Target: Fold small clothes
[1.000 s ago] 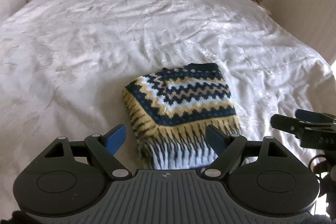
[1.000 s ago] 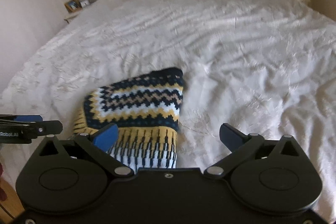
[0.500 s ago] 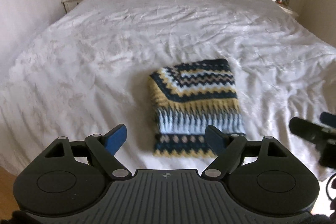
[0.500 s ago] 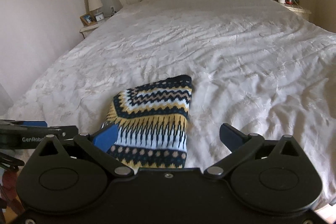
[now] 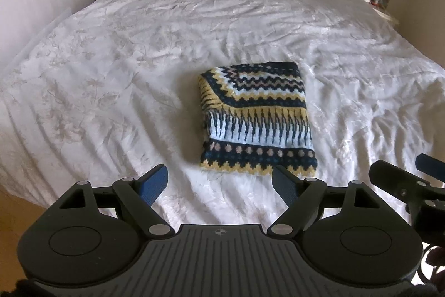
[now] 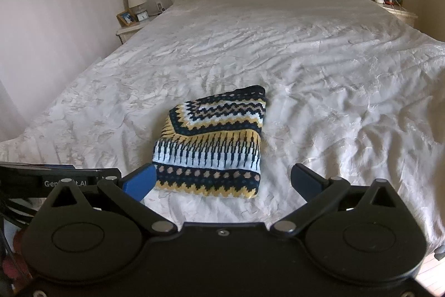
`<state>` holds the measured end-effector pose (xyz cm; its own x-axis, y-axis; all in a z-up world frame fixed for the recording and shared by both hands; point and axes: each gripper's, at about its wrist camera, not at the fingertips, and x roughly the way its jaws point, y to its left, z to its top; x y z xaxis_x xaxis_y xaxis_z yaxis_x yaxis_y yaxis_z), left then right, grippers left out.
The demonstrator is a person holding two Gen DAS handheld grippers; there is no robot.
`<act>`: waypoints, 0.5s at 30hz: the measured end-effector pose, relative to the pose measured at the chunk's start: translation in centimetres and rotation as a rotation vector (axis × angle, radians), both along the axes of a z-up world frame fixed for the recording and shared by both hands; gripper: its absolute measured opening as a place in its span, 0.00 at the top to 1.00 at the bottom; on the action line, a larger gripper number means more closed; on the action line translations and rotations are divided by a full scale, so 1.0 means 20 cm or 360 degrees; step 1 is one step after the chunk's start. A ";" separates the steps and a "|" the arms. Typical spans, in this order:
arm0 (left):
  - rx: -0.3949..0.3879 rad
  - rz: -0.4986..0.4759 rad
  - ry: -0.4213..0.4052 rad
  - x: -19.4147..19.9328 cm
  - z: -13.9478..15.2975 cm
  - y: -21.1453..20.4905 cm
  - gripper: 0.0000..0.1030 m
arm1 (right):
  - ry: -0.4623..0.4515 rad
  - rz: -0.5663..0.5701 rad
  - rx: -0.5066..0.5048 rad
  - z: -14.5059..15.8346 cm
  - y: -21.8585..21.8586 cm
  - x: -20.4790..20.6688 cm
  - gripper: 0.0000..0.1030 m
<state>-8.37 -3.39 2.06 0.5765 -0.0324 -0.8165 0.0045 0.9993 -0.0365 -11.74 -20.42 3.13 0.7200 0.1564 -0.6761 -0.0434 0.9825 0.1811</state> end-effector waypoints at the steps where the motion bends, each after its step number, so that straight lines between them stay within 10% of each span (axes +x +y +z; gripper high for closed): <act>1: 0.0003 -0.0003 0.0001 0.00 0.00 0.00 0.20 | 0.0000 -0.0001 -0.0002 0.00 0.00 0.00 0.01; 15: 0.0000 -0.0041 0.0086 -0.04 -0.02 0.00 0.20 | 0.0002 -0.0007 -0.0009 0.02 0.03 -0.04 0.01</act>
